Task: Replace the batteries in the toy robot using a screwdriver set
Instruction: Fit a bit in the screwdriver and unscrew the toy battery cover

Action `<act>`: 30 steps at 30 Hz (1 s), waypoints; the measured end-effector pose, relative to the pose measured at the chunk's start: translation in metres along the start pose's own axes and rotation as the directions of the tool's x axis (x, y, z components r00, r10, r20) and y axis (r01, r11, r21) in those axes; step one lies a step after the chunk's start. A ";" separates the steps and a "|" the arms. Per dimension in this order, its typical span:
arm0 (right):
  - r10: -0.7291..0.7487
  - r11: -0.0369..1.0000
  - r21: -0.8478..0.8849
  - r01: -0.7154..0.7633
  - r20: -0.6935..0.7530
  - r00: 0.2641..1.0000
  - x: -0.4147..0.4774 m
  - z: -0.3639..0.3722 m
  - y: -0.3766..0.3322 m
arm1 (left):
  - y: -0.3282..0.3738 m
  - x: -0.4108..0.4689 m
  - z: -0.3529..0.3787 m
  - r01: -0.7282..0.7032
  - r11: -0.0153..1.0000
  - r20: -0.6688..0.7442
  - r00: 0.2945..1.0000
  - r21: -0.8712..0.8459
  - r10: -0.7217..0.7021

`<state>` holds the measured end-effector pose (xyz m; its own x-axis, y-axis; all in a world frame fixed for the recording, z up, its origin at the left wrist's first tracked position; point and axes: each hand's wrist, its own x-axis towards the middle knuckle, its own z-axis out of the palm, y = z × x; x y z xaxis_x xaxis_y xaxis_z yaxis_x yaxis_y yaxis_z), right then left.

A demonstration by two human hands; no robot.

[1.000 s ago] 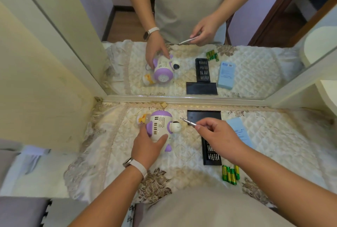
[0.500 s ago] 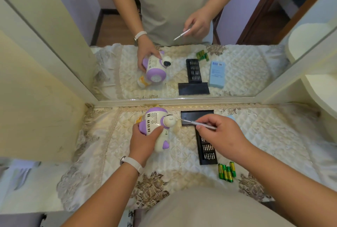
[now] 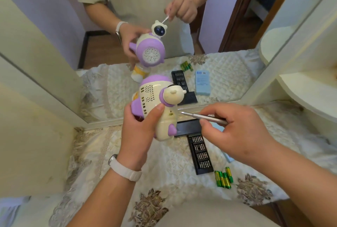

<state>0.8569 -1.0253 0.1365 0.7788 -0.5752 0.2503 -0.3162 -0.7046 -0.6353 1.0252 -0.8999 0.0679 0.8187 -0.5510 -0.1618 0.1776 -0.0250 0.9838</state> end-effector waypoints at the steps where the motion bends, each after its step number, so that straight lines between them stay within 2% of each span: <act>1: -0.028 0.999 -0.028 0.027 -0.017 0.999 0.000 -0.003 -0.003 | 0.004 0.000 0.000 -0.018 1.000 0.020 1.000 -0.010 0.018; 9: -0.131 0.989 -0.073 0.126 -0.066 0.989 0.000 -0.011 -0.021 | 0.026 -0.011 0.001 -0.066 0.995 0.081 0.994 -0.080 0.073; 12: -0.139 0.989 -0.069 0.134 -0.078 0.987 0.000 -0.013 -0.024 | 0.030 -0.014 0.000 -0.084 0.994 0.064 0.994 -0.065 0.088; 30: -0.160 0.976 -0.149 0.162 0.020 0.987 -0.003 -0.019 -0.023 | 0.034 -0.032 0.008 -0.063 0.998 -0.020 0.998 0.032 0.063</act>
<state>0.8516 -1.0158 0.1647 0.8300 -0.4464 0.3344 -0.2635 -0.8422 -0.4703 1.0008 -0.8897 0.1073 0.8389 -0.5349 -0.1007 0.1083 -0.0173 0.9940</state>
